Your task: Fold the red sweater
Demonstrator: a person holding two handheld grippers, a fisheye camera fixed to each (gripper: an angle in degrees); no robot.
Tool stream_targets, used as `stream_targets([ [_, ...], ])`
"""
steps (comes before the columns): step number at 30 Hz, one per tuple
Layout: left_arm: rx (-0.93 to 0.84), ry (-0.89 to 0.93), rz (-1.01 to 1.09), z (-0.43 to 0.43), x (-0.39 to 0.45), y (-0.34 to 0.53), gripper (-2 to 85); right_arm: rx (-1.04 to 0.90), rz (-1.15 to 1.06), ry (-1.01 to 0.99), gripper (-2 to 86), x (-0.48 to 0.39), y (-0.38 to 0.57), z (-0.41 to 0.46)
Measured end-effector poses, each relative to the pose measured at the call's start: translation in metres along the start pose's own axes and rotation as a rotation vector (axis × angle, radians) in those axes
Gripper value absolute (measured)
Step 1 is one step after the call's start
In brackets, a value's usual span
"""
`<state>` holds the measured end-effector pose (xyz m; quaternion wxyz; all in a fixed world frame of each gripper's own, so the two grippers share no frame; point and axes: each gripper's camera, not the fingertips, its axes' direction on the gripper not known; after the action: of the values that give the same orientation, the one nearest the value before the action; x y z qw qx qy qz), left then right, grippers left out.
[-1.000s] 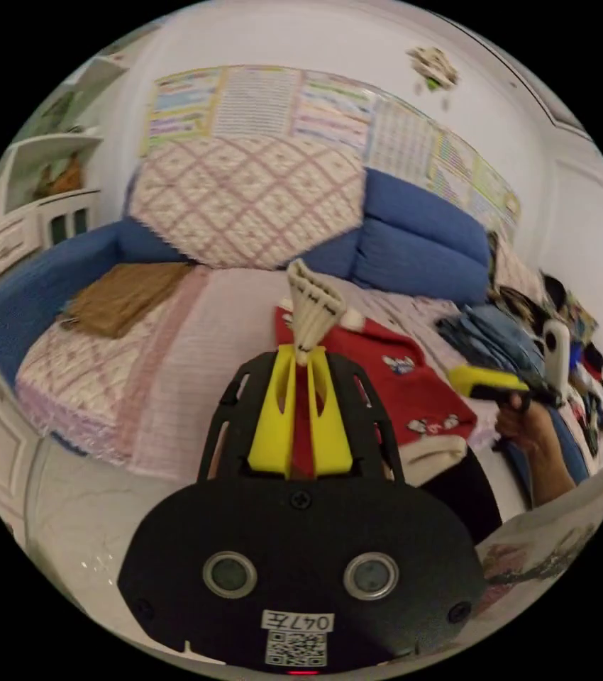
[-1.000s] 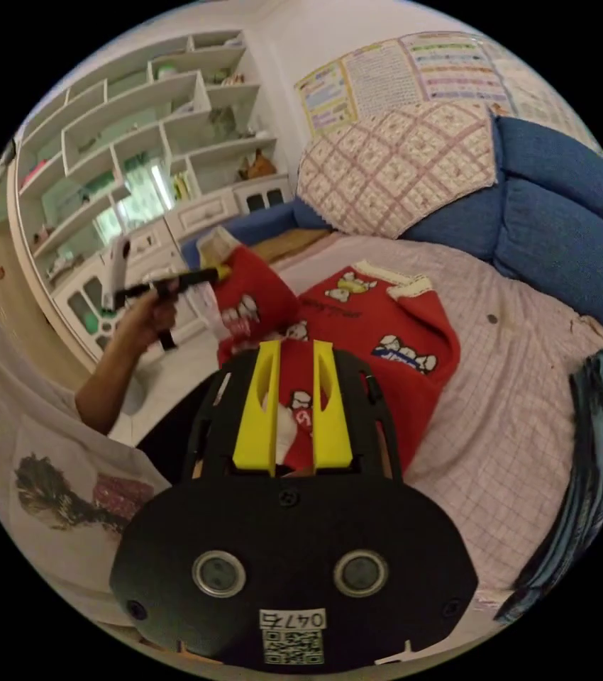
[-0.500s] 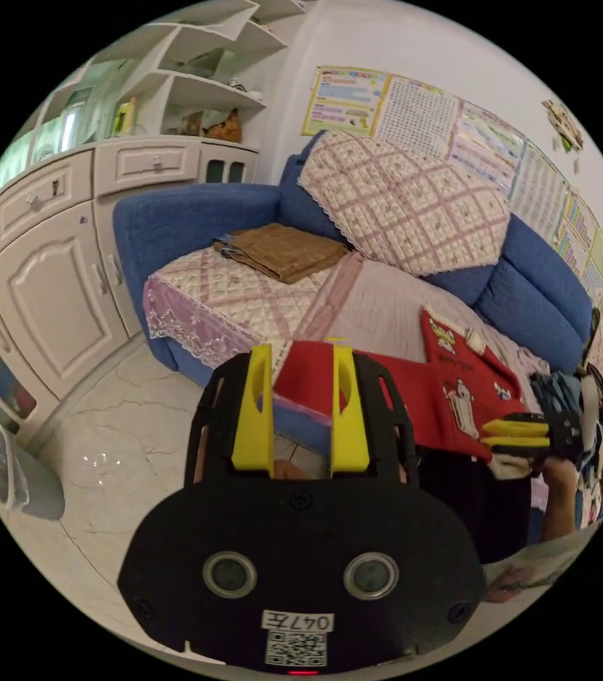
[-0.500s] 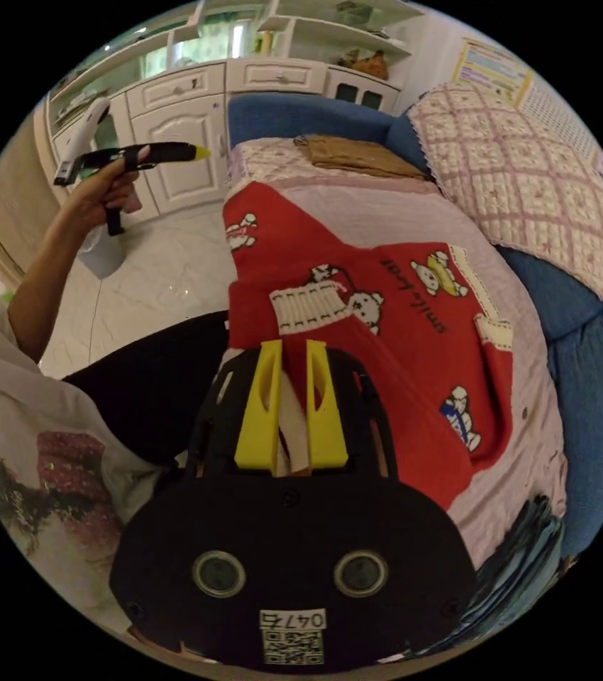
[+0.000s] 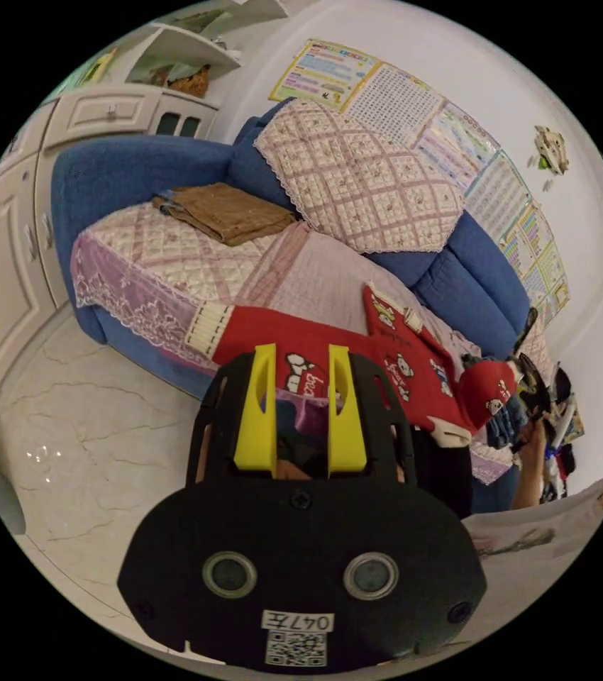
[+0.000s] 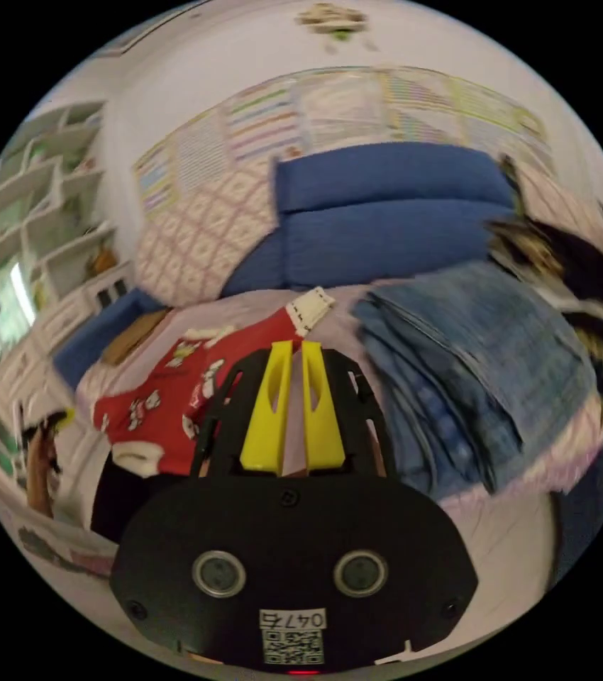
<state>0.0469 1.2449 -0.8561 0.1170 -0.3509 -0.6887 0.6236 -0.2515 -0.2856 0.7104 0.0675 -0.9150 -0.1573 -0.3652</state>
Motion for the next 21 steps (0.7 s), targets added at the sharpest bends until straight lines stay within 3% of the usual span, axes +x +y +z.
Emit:
stream_targets([
  [2, -0.032, 0.072, -0.059, -0.007, -0.008, -0.012, 10.8, -0.023, 0.174, 0.012, 8.4, 0.09, 0.063, -0.016],
  [5, -0.085, 0.147, -0.112, -0.013, -0.012, -0.028, 10.6, -0.092, 0.257, -0.058, 10.9, 0.15, 0.135, -0.017],
  [13, -0.176, 0.212, -0.169, -0.026, -0.001, -0.081, 10.2, -0.307, 0.305, -0.324, 9.0, 0.201, 0.25, 0.06],
  [21, -0.193, 0.308, -0.278, -0.027, -0.002, -0.103, 10.8, -0.328, 0.406, -0.456, 6.2, 0.253, 0.305, 0.125],
])
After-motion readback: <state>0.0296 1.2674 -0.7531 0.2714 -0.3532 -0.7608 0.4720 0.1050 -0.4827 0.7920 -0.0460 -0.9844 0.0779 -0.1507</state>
